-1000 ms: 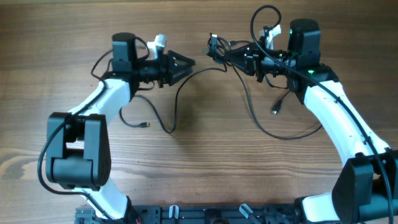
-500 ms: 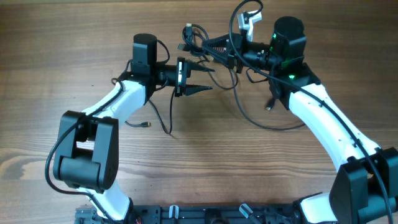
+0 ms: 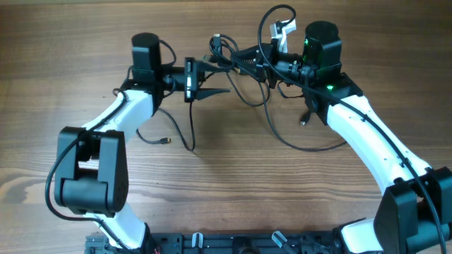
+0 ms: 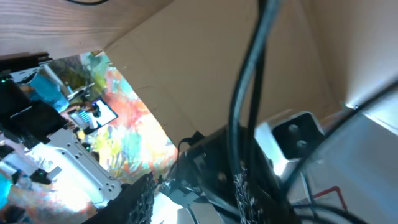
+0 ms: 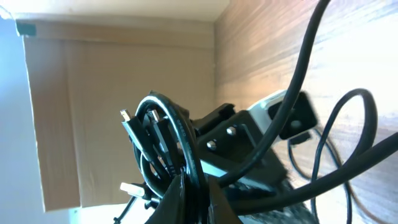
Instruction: Untangle cables
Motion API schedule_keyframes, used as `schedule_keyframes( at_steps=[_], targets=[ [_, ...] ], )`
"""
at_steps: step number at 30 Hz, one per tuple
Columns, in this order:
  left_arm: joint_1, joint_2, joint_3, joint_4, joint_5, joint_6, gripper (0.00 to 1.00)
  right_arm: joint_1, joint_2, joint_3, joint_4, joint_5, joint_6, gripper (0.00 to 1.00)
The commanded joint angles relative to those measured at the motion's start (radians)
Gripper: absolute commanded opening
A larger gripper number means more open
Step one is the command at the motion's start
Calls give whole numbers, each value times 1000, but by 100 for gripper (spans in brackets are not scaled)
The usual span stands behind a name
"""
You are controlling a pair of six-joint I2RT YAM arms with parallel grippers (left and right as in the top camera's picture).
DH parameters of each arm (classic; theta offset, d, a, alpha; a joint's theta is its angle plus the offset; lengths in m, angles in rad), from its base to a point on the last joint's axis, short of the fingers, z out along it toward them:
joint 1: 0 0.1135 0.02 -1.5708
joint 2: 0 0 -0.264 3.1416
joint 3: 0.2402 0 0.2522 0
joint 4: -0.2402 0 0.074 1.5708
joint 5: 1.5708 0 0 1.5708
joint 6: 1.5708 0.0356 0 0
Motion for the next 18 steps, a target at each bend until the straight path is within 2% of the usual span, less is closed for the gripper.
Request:
schedule_keyframes(
  at_steps=[1,18],
  targets=[
    [10,-19,2,3,32,-2,45,-19,4,7,6,47,8,4],
    [4,-19,2,3,1,-36,45,69,4,7,16,69,-19,4]
  ],
)
